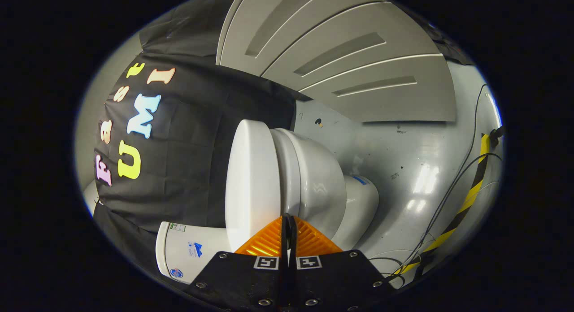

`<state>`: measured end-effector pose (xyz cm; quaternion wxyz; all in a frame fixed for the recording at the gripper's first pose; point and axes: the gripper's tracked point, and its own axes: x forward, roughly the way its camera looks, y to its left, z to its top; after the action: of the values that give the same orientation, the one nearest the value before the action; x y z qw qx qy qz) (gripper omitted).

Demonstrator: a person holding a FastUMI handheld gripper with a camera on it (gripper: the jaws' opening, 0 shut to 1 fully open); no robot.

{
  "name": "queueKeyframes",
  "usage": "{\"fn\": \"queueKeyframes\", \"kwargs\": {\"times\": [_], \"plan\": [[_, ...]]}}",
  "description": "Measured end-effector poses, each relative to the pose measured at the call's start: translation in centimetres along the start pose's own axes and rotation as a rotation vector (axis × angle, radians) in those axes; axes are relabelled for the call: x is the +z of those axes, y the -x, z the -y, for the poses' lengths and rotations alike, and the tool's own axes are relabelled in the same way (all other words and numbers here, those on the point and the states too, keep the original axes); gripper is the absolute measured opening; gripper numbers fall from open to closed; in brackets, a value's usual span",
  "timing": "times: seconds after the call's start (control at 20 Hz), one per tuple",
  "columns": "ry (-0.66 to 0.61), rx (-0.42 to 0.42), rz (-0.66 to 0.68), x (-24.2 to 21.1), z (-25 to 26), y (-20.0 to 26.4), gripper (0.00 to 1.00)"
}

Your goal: Open the toilet lid.

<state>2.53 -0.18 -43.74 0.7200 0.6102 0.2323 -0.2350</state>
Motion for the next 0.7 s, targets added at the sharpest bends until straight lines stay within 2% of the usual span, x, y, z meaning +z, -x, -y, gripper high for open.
{"fn": "queueKeyframes", "kwargs": {"times": [0.4, 0.55, 0.7], "plan": [[0.074, -0.061, 0.019, -0.1, -1.1, 0.6, 0.00], [0.167, -0.053, 0.038, 0.3, -3.4, 1.9, 0.00], [0.208, -0.037, 0.061, 0.9, -5.9, 2.8, 0.00]]}}
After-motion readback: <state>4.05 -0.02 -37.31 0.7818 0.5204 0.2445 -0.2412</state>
